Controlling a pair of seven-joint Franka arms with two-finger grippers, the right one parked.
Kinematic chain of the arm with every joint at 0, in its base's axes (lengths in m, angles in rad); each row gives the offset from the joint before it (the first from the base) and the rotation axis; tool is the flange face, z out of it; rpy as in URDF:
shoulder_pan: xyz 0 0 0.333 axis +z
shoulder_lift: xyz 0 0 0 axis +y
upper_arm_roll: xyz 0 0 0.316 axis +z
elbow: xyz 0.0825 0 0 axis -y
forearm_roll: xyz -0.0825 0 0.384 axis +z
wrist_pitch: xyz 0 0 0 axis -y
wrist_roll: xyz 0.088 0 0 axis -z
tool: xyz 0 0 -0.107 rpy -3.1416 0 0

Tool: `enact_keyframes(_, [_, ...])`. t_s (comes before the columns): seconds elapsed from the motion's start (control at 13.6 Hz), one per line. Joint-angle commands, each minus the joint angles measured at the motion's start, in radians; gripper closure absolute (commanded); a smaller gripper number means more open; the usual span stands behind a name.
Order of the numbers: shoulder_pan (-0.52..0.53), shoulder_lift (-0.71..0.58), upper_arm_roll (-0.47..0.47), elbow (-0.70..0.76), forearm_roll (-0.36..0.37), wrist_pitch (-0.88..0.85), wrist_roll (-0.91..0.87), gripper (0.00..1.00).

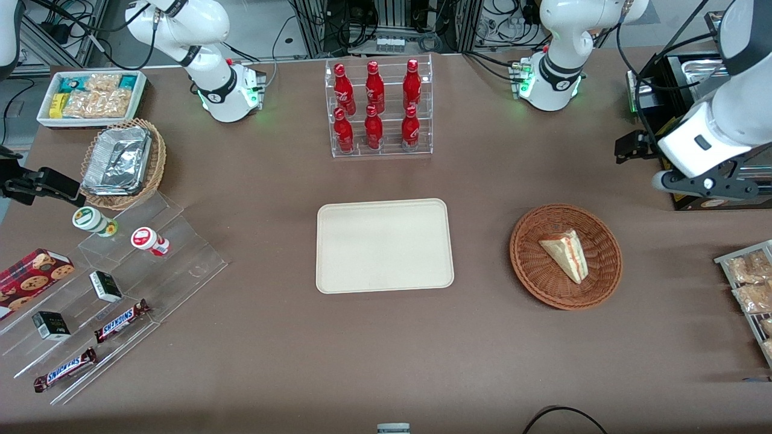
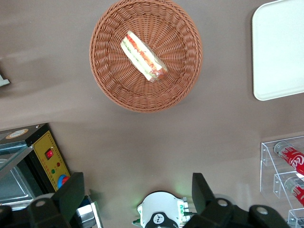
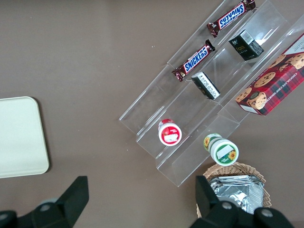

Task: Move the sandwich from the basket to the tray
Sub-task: 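Move the left gripper from rest toward the sandwich in the wicker basket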

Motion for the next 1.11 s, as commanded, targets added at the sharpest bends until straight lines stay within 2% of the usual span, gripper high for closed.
enact_keyframes(0.0, [0.026, 0.002, -0.026, 0.010, -0.020, -0.013, 0.018, 0.00])
enact_keyframes(0.44, [0.029, 0.082, -0.017, -0.056, -0.011, 0.053, -0.005, 0.00])
enact_keyframes(0.66, [0.029, 0.079, -0.015, -0.209, -0.002, 0.232, -0.007, 0.00])
enact_keyframes(1.03, [0.034, 0.093, -0.015, -0.472, 0.000, 0.632, -0.072, 0.00])
